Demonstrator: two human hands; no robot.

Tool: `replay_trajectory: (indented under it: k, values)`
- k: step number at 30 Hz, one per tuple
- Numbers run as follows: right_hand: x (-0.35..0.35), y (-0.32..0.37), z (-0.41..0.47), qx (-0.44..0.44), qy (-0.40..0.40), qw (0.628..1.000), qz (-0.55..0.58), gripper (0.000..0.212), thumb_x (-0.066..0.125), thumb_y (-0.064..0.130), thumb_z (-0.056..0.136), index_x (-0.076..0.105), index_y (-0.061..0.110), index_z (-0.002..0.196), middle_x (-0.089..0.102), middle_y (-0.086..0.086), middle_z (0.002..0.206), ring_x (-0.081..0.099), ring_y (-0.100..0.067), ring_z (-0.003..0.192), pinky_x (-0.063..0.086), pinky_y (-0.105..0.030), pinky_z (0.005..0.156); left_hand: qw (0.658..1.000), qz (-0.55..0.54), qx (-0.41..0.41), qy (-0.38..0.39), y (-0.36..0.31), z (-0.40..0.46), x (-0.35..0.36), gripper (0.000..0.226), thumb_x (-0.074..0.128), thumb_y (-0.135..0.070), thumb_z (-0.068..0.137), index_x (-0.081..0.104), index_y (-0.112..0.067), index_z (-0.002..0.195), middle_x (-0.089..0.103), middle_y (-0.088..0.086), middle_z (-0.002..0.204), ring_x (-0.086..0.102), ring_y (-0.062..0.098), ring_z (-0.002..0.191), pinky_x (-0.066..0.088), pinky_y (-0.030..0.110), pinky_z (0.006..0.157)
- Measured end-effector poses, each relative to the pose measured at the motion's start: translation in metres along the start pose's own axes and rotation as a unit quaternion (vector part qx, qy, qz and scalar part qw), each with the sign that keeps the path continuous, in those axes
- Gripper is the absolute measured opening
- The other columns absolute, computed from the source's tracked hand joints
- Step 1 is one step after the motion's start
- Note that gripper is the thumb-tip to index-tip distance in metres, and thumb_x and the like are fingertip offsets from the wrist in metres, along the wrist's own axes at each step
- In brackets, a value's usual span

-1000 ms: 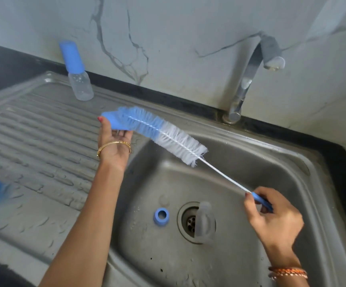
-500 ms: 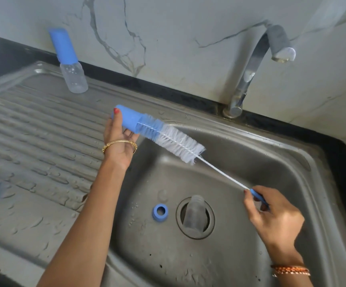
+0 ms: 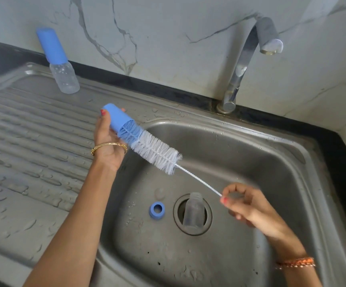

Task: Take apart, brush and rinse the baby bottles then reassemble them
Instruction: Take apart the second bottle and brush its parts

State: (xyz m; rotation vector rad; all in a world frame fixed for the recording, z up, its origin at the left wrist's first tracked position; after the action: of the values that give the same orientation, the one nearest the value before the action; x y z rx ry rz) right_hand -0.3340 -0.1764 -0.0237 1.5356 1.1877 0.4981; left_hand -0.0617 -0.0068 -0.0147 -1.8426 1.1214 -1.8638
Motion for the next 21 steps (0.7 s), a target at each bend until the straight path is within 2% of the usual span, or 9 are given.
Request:
replay_trajectory:
  k: [2, 4, 6, 8, 10, 12, 13, 16, 21]
  values:
    - [-0.009, 0.003, 0.001, -0.101, -0.138, 0.969, -0.179, 0.026, 0.079, 0.019, 0.072, 0.054, 0.023, 0.065, 0.050, 0.008, 0.045, 0.040, -0.008, 0.041, 0.032, -0.020, 0.044, 1.000, -0.003, -0.002, -0.013, 0.001, 0.001, -0.003, 0.030, 0.042, -0.039, 0.096, 0.052, -0.012, 0.106, 0.066, -0.005, 0.079, 0.065, 0.010, 0.065, 0.056, 0.026, 0.060]
    - [-0.020, 0.015, -0.008, -0.211, -0.302, 0.864, -0.342, 0.022, 0.078, 0.030, 0.072, 0.059, 0.023, 0.063, 0.059, 0.008, 0.055, 0.048, -0.005, 0.048, 0.036, -0.017, 0.047, 1.000, 0.007, 0.006, -0.027, 0.001, 0.002, -0.005, 0.029, 0.044, -0.037, 0.096, 0.049, -0.012, 0.110, 0.060, -0.001, 0.085, 0.066, 0.011, 0.067, 0.057, 0.028, 0.062]
    - [-0.023, 0.026, -0.022, -0.296, -0.386, 0.787, -0.378, 0.027, 0.070, 0.037, 0.077, 0.067, 0.012, 0.066, 0.063, -0.003, 0.063, 0.055, -0.014, 0.053, 0.044, -0.024, 0.047, 0.998, 0.034, 0.021, -0.040, 0.001, 0.002, -0.005, 0.019, 0.046, -0.033, 0.096, 0.052, -0.015, 0.101, 0.056, 0.001, 0.087, 0.064, 0.013, 0.072, 0.058, 0.030, 0.066]
    - [-0.022, 0.030, -0.027, -0.321, -0.416, 0.761, -0.381, 0.034, 0.063, 0.038, 0.080, 0.069, 0.008, 0.066, 0.063, -0.005, 0.061, 0.058, -0.021, 0.051, 0.046, -0.027, 0.044, 0.997, 0.045, 0.029, -0.048, 0.002, 0.003, -0.005, 0.013, 0.049, -0.030, 0.096, 0.054, -0.018, 0.095, 0.056, 0.000, 0.087, 0.060, 0.013, 0.074, 0.056, 0.030, 0.068]
    - [-0.019, 0.027, -0.019, -0.244, -0.383, 0.821, -0.345, 0.039, 0.060, 0.040, 0.083, 0.068, 0.011, 0.059, 0.056, -0.003, 0.050, 0.052, -0.020, 0.043, 0.040, -0.024, 0.043, 0.998, 0.032, 0.016, -0.046, 0.004, 0.003, -0.005, 0.019, 0.049, -0.030, 0.095, 0.054, -0.015, 0.105, 0.058, 0.001, 0.093, 0.060, 0.015, 0.082, 0.055, 0.031, 0.073]
    - [-0.011, 0.009, -0.003, -0.059, -0.196, 0.966, -0.159, 0.048, 0.057, 0.038, 0.090, 0.065, 0.014, 0.049, 0.042, 0.000, 0.040, 0.035, -0.013, 0.033, 0.027, -0.020, 0.038, 0.999, -0.013, -0.004, -0.036, 0.006, 0.005, -0.007, 0.028, 0.049, -0.033, 0.095, 0.052, -0.010, 0.111, 0.059, 0.006, 0.101, 0.063, 0.019, 0.092, 0.057, 0.036, 0.081]
    - [-0.002, -0.001, 0.000, 0.042, -0.100, 0.992, -0.058, 0.054, 0.053, 0.037, 0.093, 0.063, 0.013, 0.045, 0.035, 0.002, 0.037, 0.026, -0.010, 0.030, 0.019, -0.016, 0.035, 0.999, -0.029, -0.010, -0.031, 0.007, 0.006, -0.007, 0.027, 0.049, -0.033, 0.095, 0.054, -0.010, 0.105, 0.058, 0.008, 0.096, 0.063, 0.019, 0.090, 0.057, 0.036, 0.079]
    - [0.007, -0.012, -0.002, 0.121, -0.011, 0.993, 0.010, 0.054, 0.046, 0.040, 0.093, 0.061, 0.011, 0.050, 0.031, 0.003, 0.039, 0.017, -0.006, 0.030, 0.012, -0.011, 0.036, 0.999, -0.030, -0.009, -0.032, 0.006, 0.006, -0.007, 0.023, 0.050, -0.033, 0.094, 0.055, -0.010, 0.095, 0.055, 0.007, 0.090, 0.061, 0.019, 0.087, 0.057, 0.033, 0.074]
    - [-0.012, 0.004, 0.000, -0.068, -0.202, 0.961, -0.178, 0.022, 0.078, 0.021, 0.072, 0.058, 0.019, 0.066, 0.053, 0.010, 0.048, 0.047, -0.006, 0.043, 0.033, -0.014, 0.044, 0.998, -0.008, -0.001, -0.056, 0.004, 0.004, -0.008, 0.021, 0.052, -0.031, 0.094, 0.055, -0.011, 0.098, 0.065, 0.003, 0.090, 0.067, 0.016, 0.088, 0.056, 0.035, 0.083]
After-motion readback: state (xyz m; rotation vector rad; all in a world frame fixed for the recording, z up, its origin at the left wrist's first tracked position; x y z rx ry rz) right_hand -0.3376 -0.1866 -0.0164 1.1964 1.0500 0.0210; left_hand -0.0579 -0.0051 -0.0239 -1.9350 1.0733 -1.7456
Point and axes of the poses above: each hand's wrist, its own z-axis towards the middle knuckle, its own x-axis out of the palm, y = z × x, the point moved 6 cm from there along z, towards the middle knuckle
